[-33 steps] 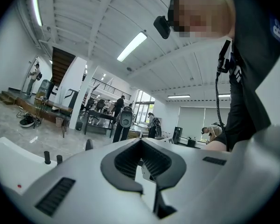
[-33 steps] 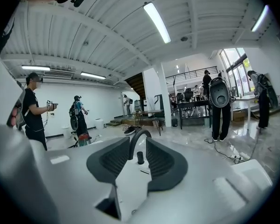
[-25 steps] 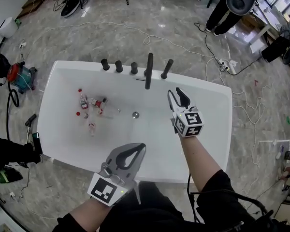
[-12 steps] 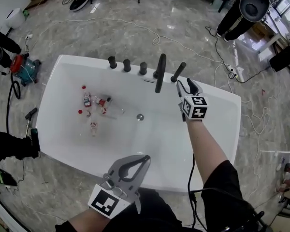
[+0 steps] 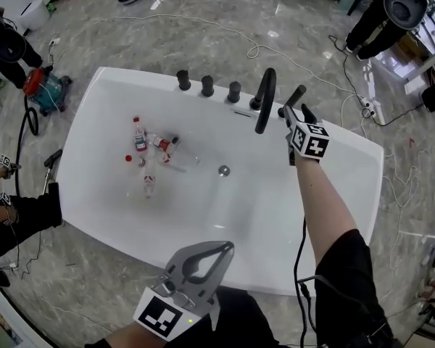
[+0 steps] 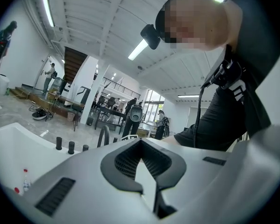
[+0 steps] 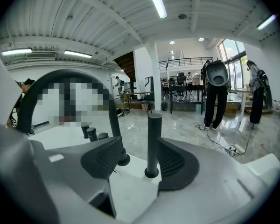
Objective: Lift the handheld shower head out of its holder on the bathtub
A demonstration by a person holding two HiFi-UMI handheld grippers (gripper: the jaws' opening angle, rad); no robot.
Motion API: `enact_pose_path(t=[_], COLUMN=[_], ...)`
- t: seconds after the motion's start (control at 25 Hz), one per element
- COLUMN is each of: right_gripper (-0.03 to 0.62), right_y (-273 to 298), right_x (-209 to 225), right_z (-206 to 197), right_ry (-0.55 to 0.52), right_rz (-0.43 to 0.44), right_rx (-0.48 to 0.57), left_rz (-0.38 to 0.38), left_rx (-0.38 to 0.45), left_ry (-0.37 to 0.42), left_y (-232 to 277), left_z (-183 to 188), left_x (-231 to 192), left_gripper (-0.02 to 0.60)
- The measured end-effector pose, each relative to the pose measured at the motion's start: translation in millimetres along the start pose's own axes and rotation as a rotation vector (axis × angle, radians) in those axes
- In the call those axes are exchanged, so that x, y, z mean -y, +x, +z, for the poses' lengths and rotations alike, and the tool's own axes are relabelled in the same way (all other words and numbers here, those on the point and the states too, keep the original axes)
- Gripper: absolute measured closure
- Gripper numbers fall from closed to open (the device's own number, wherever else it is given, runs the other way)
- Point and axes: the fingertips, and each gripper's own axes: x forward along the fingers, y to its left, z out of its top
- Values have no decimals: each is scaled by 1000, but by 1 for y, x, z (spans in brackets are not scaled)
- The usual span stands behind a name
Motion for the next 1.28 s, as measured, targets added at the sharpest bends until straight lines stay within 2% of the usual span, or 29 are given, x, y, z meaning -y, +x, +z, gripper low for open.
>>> enact_pose_path(t=[0.2, 0.52, 0.76, 1.0, 1.28], right_gripper=[390, 391, 470, 474, 474], right_y=[24, 54, 56, 43, -2], right_x=[24, 35, 40, 35, 35], right_z=[-4, -6, -4, 10, 54], right_ry=[4, 11, -7, -22, -33], right_rz=[-64, -89, -96, -85, -83], right_rx=[-10, -21, -30, 7, 91], left_rz=[37, 51, 62, 61, 19], left_rx=[4, -26, -47, -66, -60], left_ry=[-8, -1, 8, 13, 25], left_y=[-6, -11, -20, -26, -29], left_z=[-14, -34, -40, -42, -27], left_x=[-14, -24, -23, -16, 3], left_gripper=[581, 581, 581, 581, 581])
